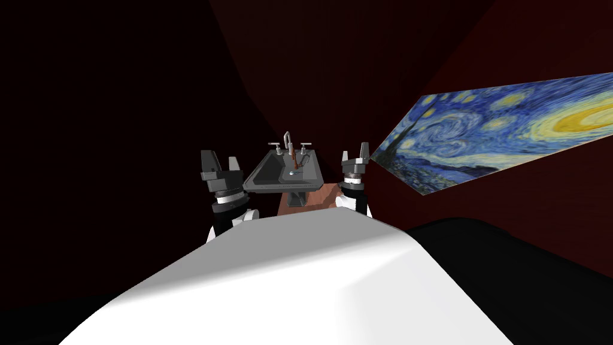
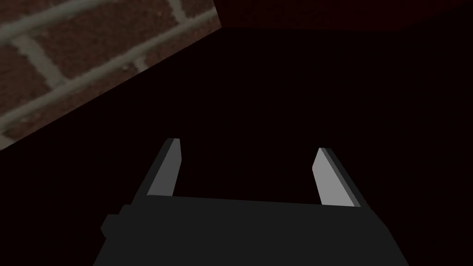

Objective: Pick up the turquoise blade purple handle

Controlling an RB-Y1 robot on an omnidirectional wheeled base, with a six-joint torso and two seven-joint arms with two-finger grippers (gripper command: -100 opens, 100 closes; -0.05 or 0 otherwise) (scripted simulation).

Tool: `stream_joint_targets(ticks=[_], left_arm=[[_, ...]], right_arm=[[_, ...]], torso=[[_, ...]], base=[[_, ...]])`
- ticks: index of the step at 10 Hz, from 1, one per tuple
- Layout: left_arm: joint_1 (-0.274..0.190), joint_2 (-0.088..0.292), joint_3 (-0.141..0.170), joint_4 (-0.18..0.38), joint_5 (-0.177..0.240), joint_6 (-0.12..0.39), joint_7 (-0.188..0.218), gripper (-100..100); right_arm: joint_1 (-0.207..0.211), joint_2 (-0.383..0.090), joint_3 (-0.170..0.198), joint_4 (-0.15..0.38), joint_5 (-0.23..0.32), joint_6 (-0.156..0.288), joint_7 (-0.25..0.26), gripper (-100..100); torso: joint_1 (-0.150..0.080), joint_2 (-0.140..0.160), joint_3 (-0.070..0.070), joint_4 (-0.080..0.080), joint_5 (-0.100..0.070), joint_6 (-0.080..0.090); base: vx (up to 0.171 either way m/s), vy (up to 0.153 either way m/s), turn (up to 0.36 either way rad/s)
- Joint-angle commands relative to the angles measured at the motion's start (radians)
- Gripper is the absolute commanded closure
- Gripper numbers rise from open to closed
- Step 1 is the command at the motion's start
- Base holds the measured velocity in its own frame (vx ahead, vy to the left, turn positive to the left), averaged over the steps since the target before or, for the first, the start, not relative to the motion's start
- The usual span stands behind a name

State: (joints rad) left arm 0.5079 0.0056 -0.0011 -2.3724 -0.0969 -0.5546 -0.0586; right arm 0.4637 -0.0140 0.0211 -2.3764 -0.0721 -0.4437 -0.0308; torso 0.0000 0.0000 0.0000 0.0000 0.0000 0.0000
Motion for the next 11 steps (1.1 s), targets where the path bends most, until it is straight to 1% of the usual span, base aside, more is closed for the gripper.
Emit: stream_joint_targets(ticks=[1, 4, 6, 8, 11], left_arm=[[-0.010, 0.031, -0.001, 0.014, 0.002, 0.008, 0.002, -100], [-0.048, 0.092, -0.005, 0.067, 0.011, 0.040, 0.011, -100], [-0.085, 0.120, -0.009, 0.118, 0.020, 0.071, 0.020, -100], [-0.129, 0.140, -0.013, 0.178, 0.031, 0.107, 0.031, -100], [-0.205, 0.157, -0.021, 0.278, 0.049, 0.171, 0.049, -100]], right_arm=[[0.000, 0.000, 0.000, 0.000, 0.000, 0.000, 0.000, 0], [0.000, 0.000, 0.000, 0.000, 0.000, 0.000, 0.000, 0], [0.000, 0.000, 0.000, 0.000, 0.000, 0.000, 0.000, 0], [0.000, 0.000, 0.000, 0.000, 0.000, 0.000, 0.000, 0], [0.000, 0.000, 0.000, 0.000, 0.000, 0.000, 0.000, 0]], torso=[[0.000, 0.000, 0.000, 0.000, 0.000, 0.000], [0.000, -0.001, 0.000, 0.000, 0.000, 0.000], [0.000, -0.001, -0.001, 0.000, 0.000, 0.000], [0.000, -0.001, -0.001, 0.000, 0.000, 0.000], [-0.001, -0.001, -0.001, 0.000, 0.000, 0.000]], base=[[0.000, 0.000, 0.000], [0.006, -0.005, -0.002], [0.009, -0.009, -0.002], [0.011, -0.010, -0.003], [0.012, -0.012, -0.003]])
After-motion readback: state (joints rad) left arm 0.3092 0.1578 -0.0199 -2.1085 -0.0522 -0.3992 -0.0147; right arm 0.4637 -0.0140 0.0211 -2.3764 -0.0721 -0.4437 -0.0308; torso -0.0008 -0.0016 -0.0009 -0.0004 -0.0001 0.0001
